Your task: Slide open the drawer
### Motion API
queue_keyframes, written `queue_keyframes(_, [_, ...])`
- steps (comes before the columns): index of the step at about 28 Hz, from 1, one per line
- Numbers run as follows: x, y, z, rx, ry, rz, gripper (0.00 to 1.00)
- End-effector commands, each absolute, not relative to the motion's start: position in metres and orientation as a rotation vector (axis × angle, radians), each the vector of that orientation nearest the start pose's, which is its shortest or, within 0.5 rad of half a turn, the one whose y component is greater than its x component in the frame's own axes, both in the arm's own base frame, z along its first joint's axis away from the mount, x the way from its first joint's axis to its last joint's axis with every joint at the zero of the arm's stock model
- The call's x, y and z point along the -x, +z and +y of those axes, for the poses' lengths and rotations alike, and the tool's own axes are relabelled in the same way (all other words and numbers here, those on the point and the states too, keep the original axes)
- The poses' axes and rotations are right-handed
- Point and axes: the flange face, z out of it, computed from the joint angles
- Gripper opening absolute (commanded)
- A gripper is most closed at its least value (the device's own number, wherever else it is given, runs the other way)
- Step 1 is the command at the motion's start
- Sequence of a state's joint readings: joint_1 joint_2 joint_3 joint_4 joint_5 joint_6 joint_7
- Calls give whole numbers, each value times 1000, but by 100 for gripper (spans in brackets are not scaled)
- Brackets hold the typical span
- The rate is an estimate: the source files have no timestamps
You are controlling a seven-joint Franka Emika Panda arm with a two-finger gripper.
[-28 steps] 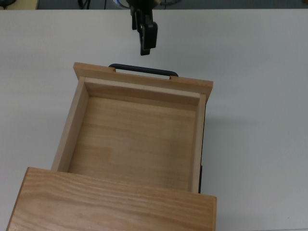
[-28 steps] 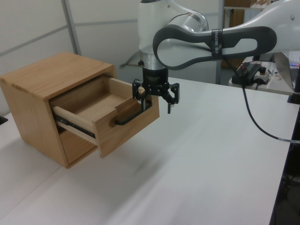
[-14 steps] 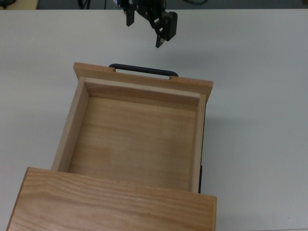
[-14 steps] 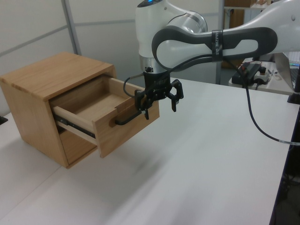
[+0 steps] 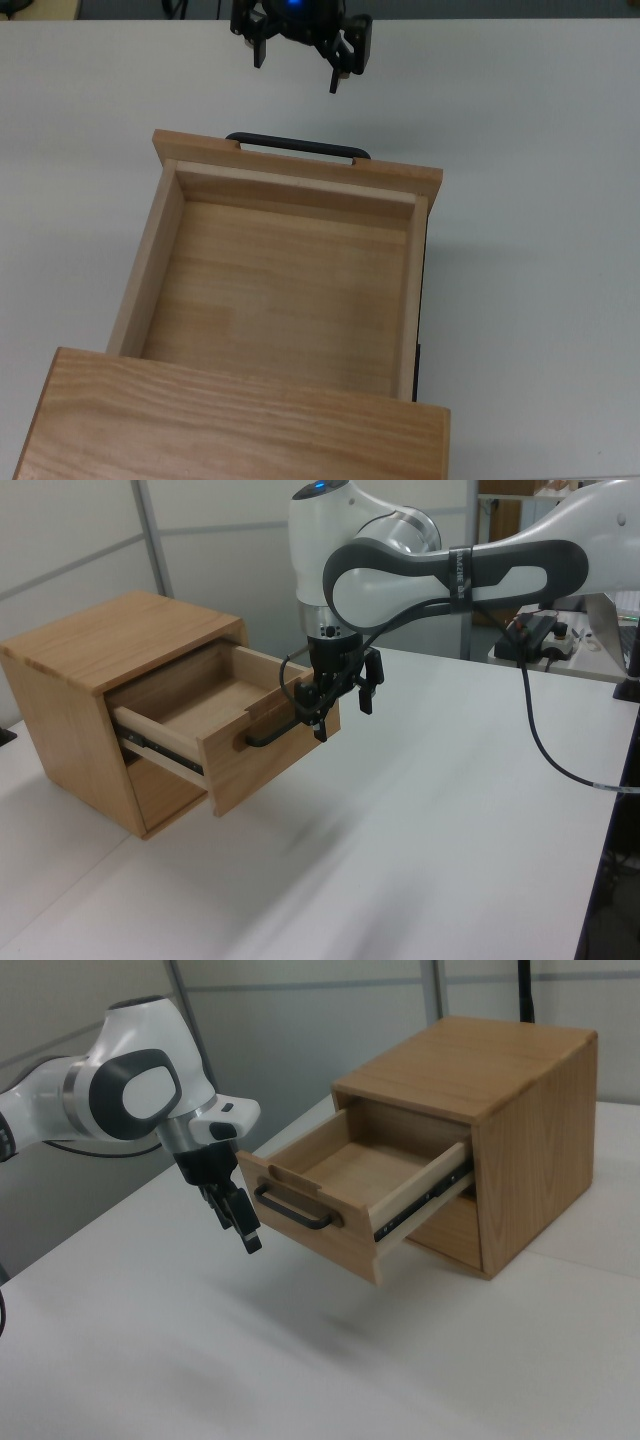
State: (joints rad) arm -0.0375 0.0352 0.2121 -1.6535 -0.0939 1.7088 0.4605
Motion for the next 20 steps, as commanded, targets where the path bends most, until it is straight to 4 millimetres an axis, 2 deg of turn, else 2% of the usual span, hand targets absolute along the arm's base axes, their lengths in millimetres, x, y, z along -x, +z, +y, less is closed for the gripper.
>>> queue_keyframes(1, [-564,581,83,3194,-40,311,100])
queue_keyframes(9, [-565,583,66,3103,-9,212,100])
queue_keyframes(20, [-569,587,61,3089,-18,168,100])
